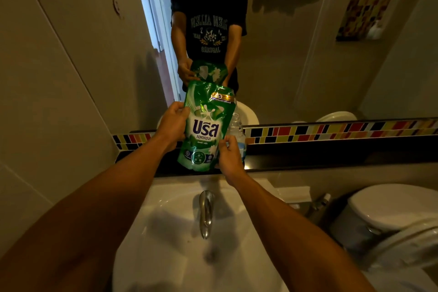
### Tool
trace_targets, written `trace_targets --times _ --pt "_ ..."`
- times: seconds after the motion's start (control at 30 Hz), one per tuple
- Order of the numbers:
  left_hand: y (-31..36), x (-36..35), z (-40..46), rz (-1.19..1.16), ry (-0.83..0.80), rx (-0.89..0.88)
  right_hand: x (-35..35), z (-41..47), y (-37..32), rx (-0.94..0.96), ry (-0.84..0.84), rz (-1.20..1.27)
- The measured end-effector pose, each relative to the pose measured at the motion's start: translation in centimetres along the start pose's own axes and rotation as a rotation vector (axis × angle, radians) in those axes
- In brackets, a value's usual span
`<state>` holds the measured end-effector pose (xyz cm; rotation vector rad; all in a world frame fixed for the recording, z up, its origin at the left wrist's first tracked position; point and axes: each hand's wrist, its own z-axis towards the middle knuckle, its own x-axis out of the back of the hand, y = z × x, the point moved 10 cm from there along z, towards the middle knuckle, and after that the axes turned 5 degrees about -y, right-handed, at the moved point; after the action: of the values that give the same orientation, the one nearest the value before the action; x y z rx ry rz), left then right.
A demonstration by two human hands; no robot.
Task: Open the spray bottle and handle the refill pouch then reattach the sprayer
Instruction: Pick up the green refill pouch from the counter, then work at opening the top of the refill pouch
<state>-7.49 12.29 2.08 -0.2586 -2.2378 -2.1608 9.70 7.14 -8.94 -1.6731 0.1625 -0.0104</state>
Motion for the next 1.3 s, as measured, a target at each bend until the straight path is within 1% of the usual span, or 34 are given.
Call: trace_targets --times 0.2,0.33,0.5,0.73,1.3 --pt "0.3 -0.1 0.6 0.105 -0.001 0.009 -0.6 0.0 1.7 -0.073 -0.03 0.088" --pt "0.3 0.4 0.9 0.152 -0.004 0.045 -1.5 -0.2 1.9 -0.055 -0.086 0.119" --pt "0.2 0.5 1.2 0.183 -0.037 0.109 -2.5 -0.8 2.2 -0.107 -0.144 0.192" --pt "0.8 0.2 2.0 0.269 -0.034 0.134 -2.8 -1.3 1.8 -0.128 -0.186 0.239" --pt "2.1 -0.4 2.8 0.332 -0.084 0.215 -3.4 -2.0 0.5 -0.166 -0.238 0.291"
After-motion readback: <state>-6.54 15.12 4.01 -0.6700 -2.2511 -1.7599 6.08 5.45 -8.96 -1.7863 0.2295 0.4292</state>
